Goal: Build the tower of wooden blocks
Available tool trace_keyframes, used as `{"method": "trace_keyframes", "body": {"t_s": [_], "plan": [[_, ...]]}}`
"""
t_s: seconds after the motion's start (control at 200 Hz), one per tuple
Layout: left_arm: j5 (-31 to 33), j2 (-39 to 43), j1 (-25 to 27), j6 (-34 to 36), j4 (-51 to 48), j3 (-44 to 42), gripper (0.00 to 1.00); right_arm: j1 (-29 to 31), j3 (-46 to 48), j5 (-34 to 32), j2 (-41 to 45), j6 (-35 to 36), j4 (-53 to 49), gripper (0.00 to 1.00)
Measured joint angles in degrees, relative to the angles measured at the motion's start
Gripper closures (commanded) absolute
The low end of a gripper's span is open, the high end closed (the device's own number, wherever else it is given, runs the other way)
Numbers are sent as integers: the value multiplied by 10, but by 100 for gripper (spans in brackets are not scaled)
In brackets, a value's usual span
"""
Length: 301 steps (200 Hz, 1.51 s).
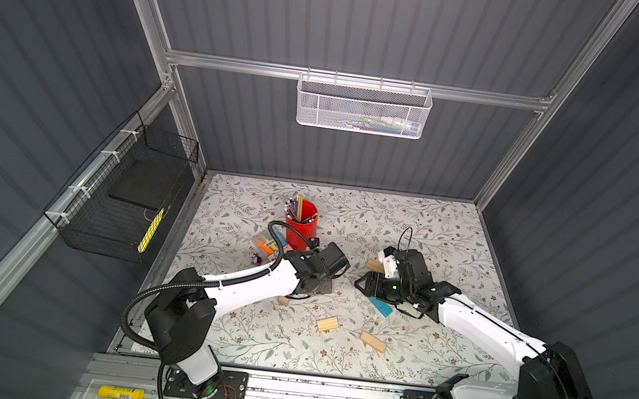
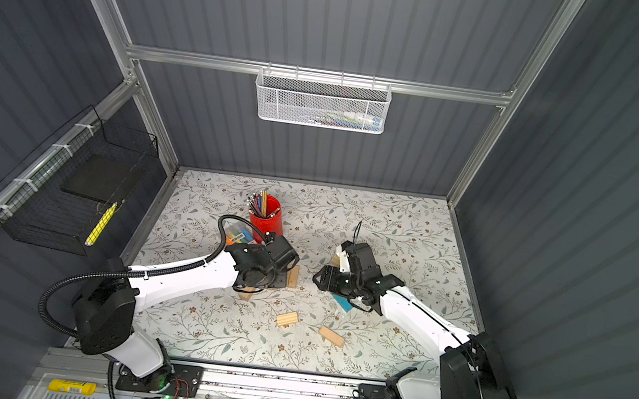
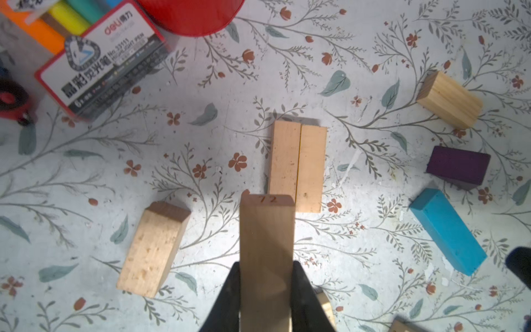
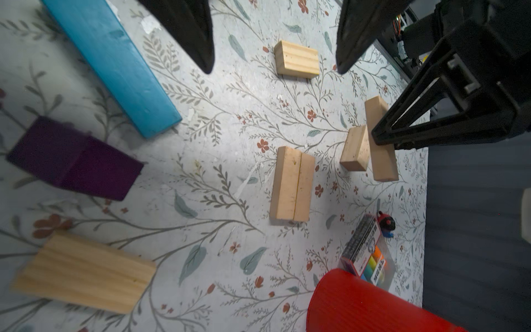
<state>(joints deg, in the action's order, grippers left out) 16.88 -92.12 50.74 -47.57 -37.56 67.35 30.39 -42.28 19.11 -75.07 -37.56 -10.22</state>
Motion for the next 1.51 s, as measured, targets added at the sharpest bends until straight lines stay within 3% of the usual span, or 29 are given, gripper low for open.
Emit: {"method": "trace_keyframes", "body": {"t_s": [0.255, 0.49, 1.506], "plan": [[-37, -82, -27, 84, 1, 67, 82, -6, 21, -17, -4, -48, 47, 33], [-62, -156, -28, 110, -4, 106, 82, -9, 23, -29, -5, -66, 73, 33], [-56, -208, -50, 74, -2, 141, 82, -23, 23, -25, -23, -68, 81, 32]]}}
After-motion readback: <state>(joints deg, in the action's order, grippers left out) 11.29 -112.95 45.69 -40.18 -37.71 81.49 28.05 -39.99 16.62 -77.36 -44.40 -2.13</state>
